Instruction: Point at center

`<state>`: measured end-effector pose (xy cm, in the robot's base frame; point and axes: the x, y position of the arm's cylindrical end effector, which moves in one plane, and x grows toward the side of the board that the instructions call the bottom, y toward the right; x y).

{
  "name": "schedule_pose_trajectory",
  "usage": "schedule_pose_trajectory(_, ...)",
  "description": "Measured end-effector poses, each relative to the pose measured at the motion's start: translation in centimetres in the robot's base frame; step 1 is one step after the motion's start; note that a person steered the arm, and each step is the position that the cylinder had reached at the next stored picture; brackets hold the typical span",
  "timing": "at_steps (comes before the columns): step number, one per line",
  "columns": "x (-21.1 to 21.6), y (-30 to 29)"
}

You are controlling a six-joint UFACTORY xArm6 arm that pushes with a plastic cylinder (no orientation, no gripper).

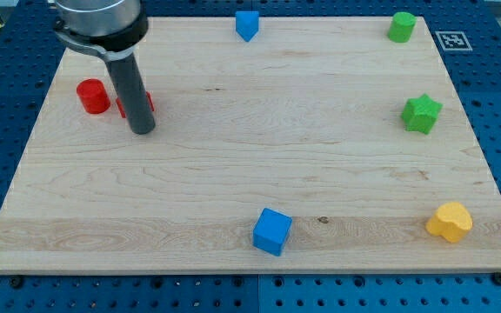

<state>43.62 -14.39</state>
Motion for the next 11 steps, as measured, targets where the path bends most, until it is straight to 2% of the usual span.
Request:
schedule_pose_trajectory(2, 1.0, 3.2)
schedule_pose_trajectory(4, 6.2, 8.1)
schedule_pose_trajectory(5, 6.2, 10.3)
schedule_pose_trajectory(8, 5.0, 12.9)
schedule_pose_trajectory(9, 2.2, 12.9)
schedule_pose_trajectory(11, 0.1, 8.0)
